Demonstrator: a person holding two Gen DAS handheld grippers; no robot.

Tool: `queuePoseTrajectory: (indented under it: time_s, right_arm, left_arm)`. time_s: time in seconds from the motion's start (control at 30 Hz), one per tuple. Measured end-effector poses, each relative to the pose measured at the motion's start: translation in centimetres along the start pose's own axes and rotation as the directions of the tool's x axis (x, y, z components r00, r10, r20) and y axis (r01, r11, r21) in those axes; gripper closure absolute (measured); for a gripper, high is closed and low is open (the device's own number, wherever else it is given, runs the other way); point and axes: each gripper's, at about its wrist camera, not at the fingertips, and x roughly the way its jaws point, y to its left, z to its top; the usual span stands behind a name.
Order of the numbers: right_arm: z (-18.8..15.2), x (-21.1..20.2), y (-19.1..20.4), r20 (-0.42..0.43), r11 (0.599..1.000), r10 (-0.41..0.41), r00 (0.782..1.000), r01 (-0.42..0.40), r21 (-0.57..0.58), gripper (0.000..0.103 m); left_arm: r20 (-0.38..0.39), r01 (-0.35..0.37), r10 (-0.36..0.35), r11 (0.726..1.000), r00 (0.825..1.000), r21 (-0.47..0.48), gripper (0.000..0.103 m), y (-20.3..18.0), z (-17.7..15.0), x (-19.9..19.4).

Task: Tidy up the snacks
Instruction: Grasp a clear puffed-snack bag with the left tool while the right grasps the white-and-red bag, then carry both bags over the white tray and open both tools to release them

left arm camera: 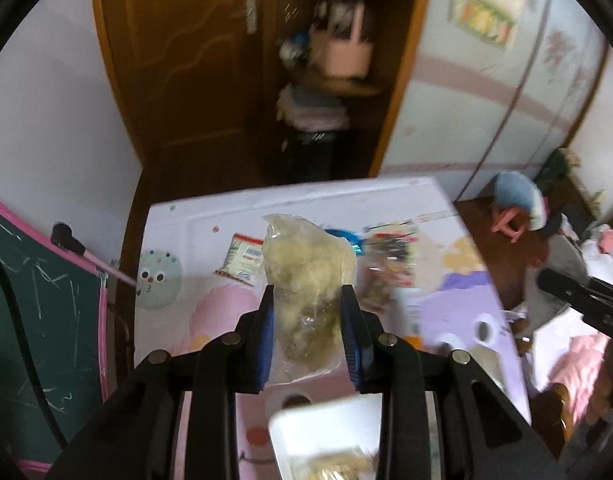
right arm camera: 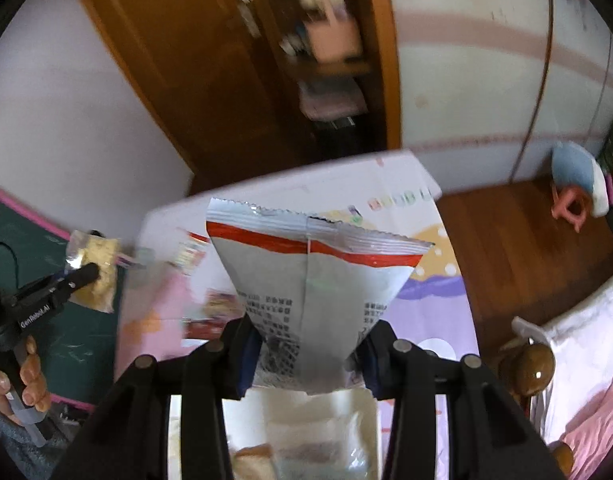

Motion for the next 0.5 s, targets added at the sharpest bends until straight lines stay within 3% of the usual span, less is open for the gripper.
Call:
queuePoseTrajectory:
  time_s: [0.2,0.33,0.5]
  right_arm:
    - [-4.7,-9.6,3.8,0.197,0.995,0.047,0.979,-0.028,-0.098,0.061]
    - [-7.8,-13.2,4.8,0.274,0.990,0.088,0.958,-0.054,-0.129,0.061]
    - [-11.5,-15.8,5.1,0.379,0.992,0.077,0.922,-0.033,-0.123,0.061]
  left_arm:
    - [0.152,0.108,-0.112,0.993,0.982,0.037,0.075,-2.5,-4.1,-10.5]
    - [0.245,0.148,-0.152,0.988,0.958,0.034,0.075,-3.9,-7.5,-15.1]
    - [0.343,0.155,-0.152,0.988,0.927,0.019,0.075,-5.4,-12.0,-17.7]
